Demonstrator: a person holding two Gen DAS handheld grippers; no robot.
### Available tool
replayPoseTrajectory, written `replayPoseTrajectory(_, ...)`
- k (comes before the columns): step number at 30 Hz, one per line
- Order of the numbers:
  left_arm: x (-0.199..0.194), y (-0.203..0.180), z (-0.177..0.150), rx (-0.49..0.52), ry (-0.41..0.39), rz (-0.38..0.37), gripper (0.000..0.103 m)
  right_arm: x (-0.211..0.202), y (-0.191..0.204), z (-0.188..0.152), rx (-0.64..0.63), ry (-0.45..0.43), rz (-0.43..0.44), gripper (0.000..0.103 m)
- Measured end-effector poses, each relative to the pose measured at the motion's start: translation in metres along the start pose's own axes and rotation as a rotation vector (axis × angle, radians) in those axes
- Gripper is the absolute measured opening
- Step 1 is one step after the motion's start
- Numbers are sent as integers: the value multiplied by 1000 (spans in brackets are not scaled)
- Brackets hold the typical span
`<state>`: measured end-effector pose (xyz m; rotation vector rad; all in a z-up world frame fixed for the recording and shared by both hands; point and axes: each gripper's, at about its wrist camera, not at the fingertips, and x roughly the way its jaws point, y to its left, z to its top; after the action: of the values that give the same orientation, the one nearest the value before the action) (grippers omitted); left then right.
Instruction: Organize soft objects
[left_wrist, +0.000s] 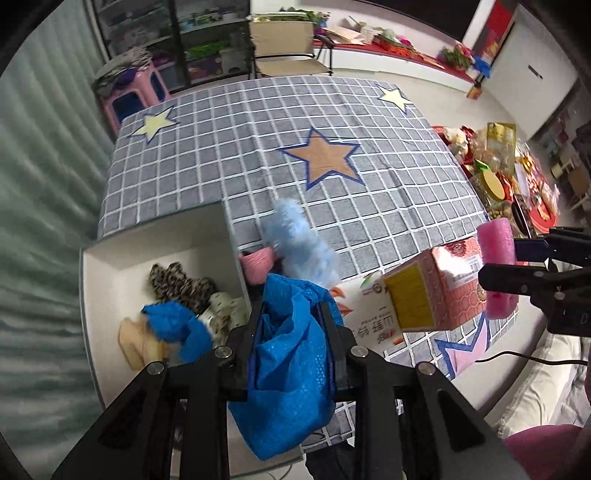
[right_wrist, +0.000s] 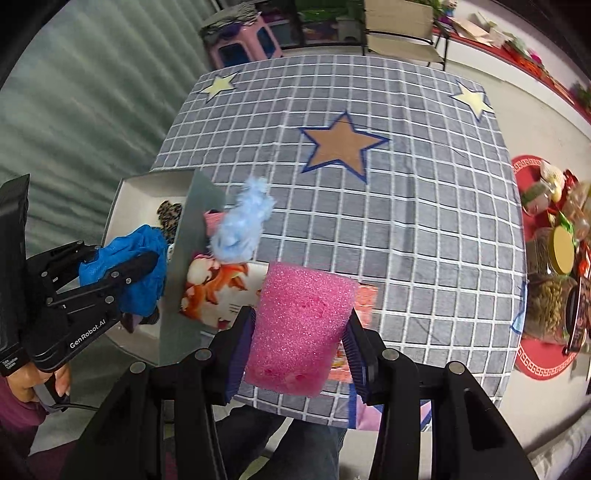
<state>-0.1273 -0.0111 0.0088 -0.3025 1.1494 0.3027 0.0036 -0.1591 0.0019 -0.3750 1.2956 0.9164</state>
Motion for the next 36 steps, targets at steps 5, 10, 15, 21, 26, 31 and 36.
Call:
replayPoseTrajectory(5, -5, 18, -14, -55, -5, 3, 29, 3, 21, 3, -39, 9, -1, 48)
replayPoseTrajectory(10, -9, 31, -27, -95, -7, 8, 29, 7, 41, 5, -78, 19, 3, 48)
replayPoseTrajectory(15, -11, 46, -37, -138, -9, 13, 29, 13, 60, 7, -114, 32, 8, 48)
replayPoseTrajectory(21, -14, 62, -46, -188, -12, 23, 29, 18, 82, 11, -160, 45, 19, 48)
replayPoseTrajectory(26, -15, 73, -54, -220, -10, 28, 29, 23, 101, 13, -197, 57, 36, 48)
replayPoseTrajectory(31, -14, 84, -60, -249, -8, 33, 29, 28, 119, 14, -235, 71, 45, 48)
replayPoseTrajectory(36, -14, 92, -67, -275, -6, 37, 29, 35, 136, 13, -270, 90, 54, 48)
